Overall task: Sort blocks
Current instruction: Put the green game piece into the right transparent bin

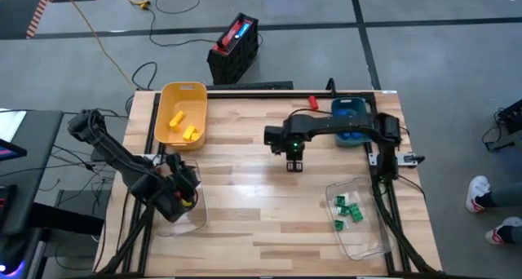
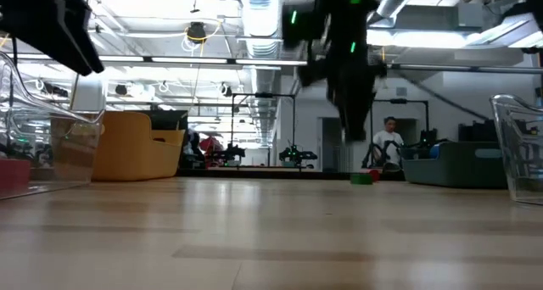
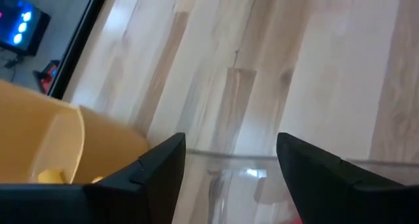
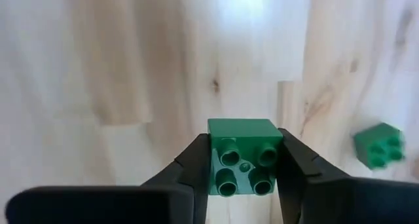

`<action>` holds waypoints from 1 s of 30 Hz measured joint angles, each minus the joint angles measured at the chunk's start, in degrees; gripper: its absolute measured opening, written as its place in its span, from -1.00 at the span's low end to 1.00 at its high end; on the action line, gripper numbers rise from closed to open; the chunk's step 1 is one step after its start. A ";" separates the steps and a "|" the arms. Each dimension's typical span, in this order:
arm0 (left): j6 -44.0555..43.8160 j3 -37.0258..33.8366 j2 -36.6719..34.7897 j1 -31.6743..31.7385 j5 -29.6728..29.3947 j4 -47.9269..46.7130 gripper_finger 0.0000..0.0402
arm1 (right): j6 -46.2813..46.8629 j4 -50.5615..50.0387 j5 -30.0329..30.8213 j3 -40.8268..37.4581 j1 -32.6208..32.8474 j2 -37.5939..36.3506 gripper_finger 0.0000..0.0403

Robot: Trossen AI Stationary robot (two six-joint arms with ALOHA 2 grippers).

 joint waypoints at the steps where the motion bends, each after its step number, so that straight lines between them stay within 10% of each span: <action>1: 1.58 0.00 -0.01 0.56 0.00 1.17 0.17 | 0.75 -0.91 0.02 0.38 1.02 -1.61 -0.37; 15: 24.79 0.00 -0.02 9.90 -0.37 16.64 0.17 | 28.49 -4.49 1.51 -1.24 23.39 -22.96 -0.37; 30: 30.33 -0.02 0.02 11.69 0.39 20.58 0.17 | 54.83 -12.03 -2.11 -4.50 41.82 -16.33 -0.36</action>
